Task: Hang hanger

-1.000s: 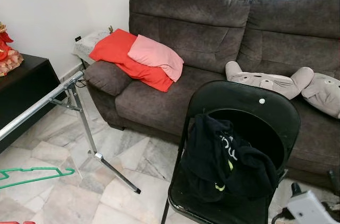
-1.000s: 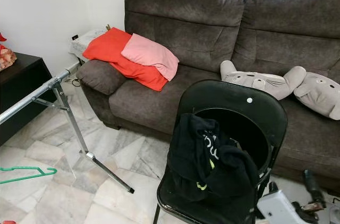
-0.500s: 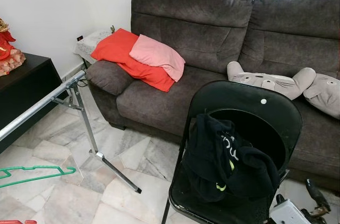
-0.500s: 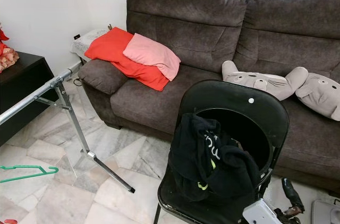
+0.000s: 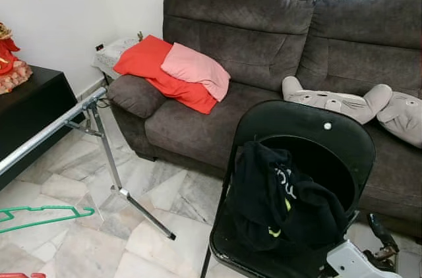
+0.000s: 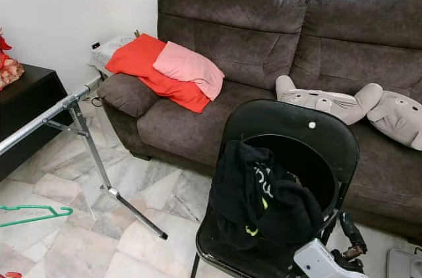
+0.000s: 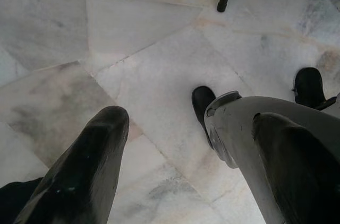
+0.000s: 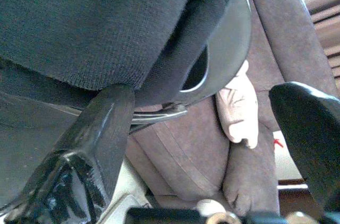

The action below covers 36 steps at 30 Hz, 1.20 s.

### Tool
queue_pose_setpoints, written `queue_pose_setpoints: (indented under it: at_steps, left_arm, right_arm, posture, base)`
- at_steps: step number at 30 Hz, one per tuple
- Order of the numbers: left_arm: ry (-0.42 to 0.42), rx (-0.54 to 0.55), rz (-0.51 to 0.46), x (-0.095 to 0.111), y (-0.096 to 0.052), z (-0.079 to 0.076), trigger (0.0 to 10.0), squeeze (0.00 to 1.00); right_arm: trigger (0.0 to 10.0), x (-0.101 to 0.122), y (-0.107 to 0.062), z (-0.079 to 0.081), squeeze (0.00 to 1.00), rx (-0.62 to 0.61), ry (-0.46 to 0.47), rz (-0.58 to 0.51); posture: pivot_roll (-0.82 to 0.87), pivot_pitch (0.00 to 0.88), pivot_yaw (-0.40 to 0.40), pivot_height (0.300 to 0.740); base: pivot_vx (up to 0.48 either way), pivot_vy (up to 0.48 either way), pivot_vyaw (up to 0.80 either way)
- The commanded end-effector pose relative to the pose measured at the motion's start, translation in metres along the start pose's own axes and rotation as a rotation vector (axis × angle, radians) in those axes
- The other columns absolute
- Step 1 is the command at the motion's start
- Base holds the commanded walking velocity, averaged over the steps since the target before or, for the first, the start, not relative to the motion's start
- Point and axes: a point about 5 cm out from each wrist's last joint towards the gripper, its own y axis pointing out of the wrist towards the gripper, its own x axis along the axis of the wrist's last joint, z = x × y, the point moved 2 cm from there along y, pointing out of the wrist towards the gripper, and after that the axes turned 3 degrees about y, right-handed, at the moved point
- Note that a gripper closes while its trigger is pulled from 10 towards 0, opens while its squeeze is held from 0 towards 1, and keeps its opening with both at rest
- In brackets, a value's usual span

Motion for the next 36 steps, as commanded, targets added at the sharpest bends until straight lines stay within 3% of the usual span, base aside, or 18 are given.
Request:
queue_pose_setpoints:
  at_steps: [1,27,36]
  left_arm:
    - [0.009,-0.007,0.026,-0.007,-0.001,0.000,10.0,0.00]
    - [0.002,-0.014,0.032,-0.007,-0.001,0.000,10.0,0.00]
    - [0.001,-0.008,0.027,-0.006,-0.001,0.001,10.0,0.00]
  right_arm:
    - [10.0,0.001,-0.002,0.004,0.00,0.024,0.011,-0.007]
    - [10.0,-0.003,-0.001,0.021,0.00,0.108,0.009,0.043]
    - [10.0,0.005,0.005,0.012,0.00,0.049,0.009,0.001]
  posture:
    - [-0.03,0.039,-0.001,0.740]
    - [-0.02,0.045,-0.009,0.740]
    - [-0.02,0.042,-0.009,0.740]
  base:
    - [0.000,0.000,0.00]
    - [0.000,0.000,0.00]
    - [0.000,0.000,0.00]
